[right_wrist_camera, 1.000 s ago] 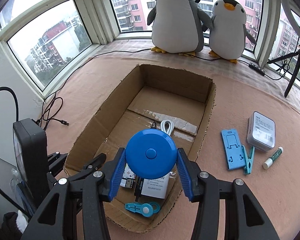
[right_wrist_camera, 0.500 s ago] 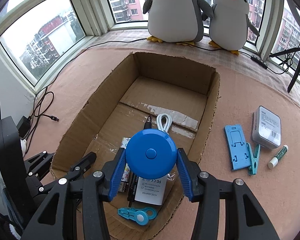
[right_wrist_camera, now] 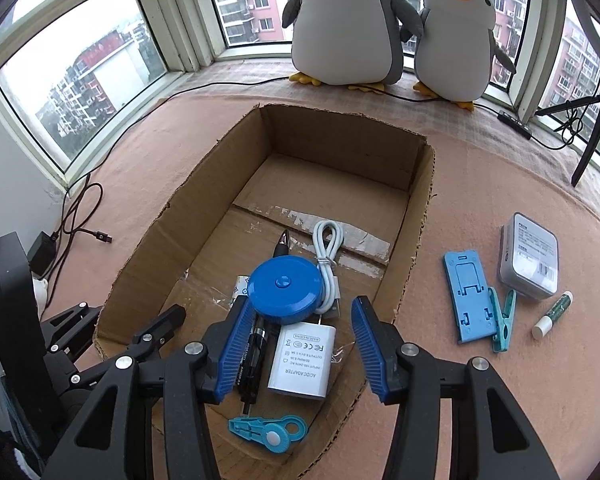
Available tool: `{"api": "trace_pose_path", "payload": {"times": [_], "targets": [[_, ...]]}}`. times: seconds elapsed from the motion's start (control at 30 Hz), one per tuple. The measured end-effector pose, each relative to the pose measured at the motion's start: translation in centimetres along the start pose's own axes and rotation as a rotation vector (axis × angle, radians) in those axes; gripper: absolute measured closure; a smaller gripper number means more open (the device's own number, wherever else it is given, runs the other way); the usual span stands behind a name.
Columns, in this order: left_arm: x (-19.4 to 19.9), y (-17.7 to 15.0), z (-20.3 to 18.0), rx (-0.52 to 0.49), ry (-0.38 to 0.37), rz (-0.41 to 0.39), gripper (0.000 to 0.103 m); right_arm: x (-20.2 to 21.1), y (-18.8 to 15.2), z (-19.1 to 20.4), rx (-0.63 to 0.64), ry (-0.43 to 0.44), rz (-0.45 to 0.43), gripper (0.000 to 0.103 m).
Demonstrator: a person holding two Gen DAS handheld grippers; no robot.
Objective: Organize rigid objects
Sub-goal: 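Carry the tape measure into the box and open the right gripper, then move the right gripper to the green glue stick and grasp it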
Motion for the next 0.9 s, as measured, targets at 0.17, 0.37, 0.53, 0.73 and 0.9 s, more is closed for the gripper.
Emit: {"api": "trace_pose_path", "payload": {"times": [0.17,0.37,0.53,0.73,0.9], "targets": [[0.0,0.0,0.0,0.0,0.0,0.0,0.07,0.3,-0.1,0.1,-0.001,0.006,-0.005,0.055],[0.0,0.0,0.0,0.0,0.0,0.0,0.07,1.6,0.1,-0.3,-0.023,0.018,-0.032,0.055],[0.0,0.0,0.0,0.0,0.0,0.0,0.07,3.6,0.4,-1.5,-0.051,0.017,-0.069,0.055],[0.0,0.0,0.1,0.0,-0.001,0.0,0.07,6.7,0.2,-4.9,-0.124,-0.004,-0.115,0.055],[0.0,0.0,0.0,0.0,0.0,0.0,0.07,8.5,-0.7,-9.3,-0.202,-0.062,-0.132,0.055]]}}
Point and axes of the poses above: each gripper's, at about its wrist camera, not at the fingertips, and x roughly against the way its jaws point, z to its left, y to its top, the point moved 10 cm from there along -x, roughly the way its jaws point, and after that the axes turned 12 degrees about y, right-handed, at the moved point
